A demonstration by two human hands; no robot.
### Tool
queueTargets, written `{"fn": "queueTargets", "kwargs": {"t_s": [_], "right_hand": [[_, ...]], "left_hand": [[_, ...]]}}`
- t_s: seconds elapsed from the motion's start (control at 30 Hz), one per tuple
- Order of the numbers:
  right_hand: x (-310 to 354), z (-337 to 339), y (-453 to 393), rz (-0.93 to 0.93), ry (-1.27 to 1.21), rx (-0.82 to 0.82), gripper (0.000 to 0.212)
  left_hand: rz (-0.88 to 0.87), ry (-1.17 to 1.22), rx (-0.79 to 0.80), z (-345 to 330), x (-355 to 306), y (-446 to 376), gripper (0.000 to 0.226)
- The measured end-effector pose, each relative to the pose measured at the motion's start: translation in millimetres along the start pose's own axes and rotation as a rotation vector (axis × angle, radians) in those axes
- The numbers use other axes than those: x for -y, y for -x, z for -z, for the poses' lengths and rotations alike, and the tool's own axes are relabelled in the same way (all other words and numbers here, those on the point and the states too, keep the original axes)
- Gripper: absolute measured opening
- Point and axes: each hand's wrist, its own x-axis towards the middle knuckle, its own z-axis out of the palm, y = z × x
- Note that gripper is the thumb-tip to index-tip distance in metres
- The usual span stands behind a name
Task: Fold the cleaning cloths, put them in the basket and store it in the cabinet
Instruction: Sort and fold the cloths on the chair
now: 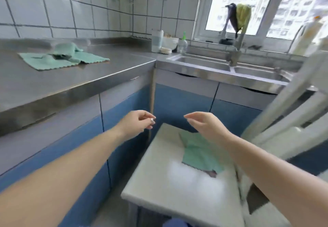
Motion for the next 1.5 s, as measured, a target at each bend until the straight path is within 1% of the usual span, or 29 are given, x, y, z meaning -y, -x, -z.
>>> {"fn": "queueTargets", "kwargs": {"t_s": [0.1,0.23,0.37,0.43,0.5,0.63,0.7,0.8,0.93,1.0,1.07,1.2,1.37,1.5], "right_hand": [[-59,-6,10,-0.135,0.083,0.054,0.024],[-137,-26,24,-0.336,0.172,0.053,0.027],[-215,-54,35,-0.497,0.290,0.108,0.042],[-244,-66,36,-0.543,0.291,0.150,0.045],[-263,-76,34,-0.559,0.316,0.175,0.042],[-291,-90,24,-0.515,0.318,0.112,0.035],[-294,-94,18,-0.462,0.338,0.089,0.034],[-301,-97,11,-0.372,0.413,0.071,0.037],[-304,-96,7,-0.405,0.459,0.024,0.026],[-300,-97,7,-0.412,0.496,0.035,0.023],[-292,-95,9,-0.432,0.503,0.041,0.022],[-261,-71,12,-0.495,0.326,-0.083,0.016],[-222,-36,8,-0.451,0.254,-0.216,0.011],[-182,-9,7,-0.377,0.097,-0.330,0.007]], "left_hand": [[0.049,-0.008,0.105,-48,22,-20,0.013],[0.111,-0.049,0.228,-106,54,-42,0.011],[0.144,-0.116,0.327,-158,85,-65,0.016],[0.139,-0.172,0.357,-180,98,-77,0.021],[0.128,-0.235,0.368,-200,108,-87,0.025],[0.078,-0.337,0.392,-238,130,-107,0.031],[0.033,-0.402,0.367,-249,139,-112,0.033],[-0.028,-0.531,0.300,-260,149,-117,0.037],[-0.125,-0.632,0.213,-258,154,-119,0.020],[-0.155,-0.670,0.185,-250,156,-117,0.017],[-0.129,-0.661,0.163,-235,154,-113,0.014],[-0.072,-0.601,0.054,-190,130,-103,0.005],[-0.020,-0.456,-0.030,-146,103,-94,0.025],[-0.084,-0.391,-0.133,-114,73,-80,0.025]]}}
